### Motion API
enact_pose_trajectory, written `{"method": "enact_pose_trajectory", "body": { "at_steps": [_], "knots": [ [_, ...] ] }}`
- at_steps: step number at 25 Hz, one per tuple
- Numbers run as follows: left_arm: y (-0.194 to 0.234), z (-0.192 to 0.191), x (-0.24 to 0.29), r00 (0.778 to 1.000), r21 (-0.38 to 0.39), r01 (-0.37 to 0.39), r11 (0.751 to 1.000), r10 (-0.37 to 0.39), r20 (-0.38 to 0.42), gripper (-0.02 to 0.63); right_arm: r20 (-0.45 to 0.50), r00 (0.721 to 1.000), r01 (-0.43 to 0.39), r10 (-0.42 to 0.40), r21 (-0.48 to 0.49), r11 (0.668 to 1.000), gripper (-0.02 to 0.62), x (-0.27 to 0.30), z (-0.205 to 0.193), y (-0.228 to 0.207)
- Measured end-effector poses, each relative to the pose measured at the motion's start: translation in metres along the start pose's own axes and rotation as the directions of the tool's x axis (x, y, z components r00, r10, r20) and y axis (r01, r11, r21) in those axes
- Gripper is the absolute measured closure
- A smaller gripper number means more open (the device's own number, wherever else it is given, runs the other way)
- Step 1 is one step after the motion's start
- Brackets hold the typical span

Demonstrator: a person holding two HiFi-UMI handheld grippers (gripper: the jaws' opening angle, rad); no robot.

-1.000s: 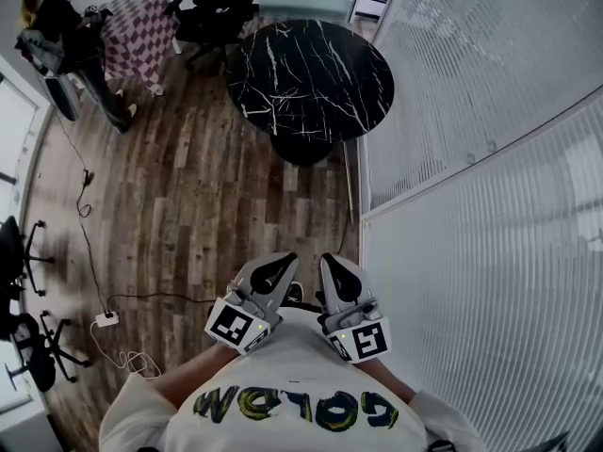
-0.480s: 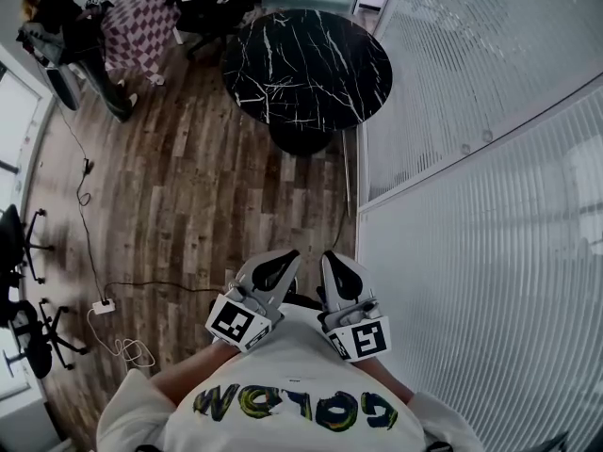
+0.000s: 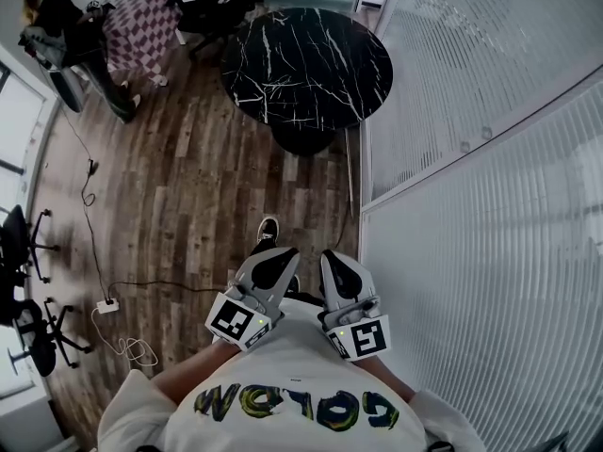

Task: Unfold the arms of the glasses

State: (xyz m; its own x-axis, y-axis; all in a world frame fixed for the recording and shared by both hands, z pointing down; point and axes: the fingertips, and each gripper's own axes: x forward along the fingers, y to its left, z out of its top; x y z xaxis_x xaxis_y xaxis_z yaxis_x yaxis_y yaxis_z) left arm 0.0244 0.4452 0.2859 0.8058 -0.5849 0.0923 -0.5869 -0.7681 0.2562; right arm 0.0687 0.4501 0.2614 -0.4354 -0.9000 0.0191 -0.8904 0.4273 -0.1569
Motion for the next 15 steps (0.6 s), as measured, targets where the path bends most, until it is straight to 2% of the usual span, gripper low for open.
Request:
{"method": "enact_pose_trajectory", "body": {
  "at_steps": [8,15],
  "knots": [
    [0.022,0.017,0.014,0.999,0.01,-0.015,1.0,0.014,0.047,0.604,0.036,0.999,-0.015,0.016,-0.026,1.0,0.594,0.026,0.011,-0.009],
    [0.068,0.023,0.036,0.998,-0.012,-0.025,1.0,0.025,0.053,0.604,-0.006,1.0,-0.028,0.028,-0.086,0.996,0.594,0.076,0.005,-0.023]
  ]
}}
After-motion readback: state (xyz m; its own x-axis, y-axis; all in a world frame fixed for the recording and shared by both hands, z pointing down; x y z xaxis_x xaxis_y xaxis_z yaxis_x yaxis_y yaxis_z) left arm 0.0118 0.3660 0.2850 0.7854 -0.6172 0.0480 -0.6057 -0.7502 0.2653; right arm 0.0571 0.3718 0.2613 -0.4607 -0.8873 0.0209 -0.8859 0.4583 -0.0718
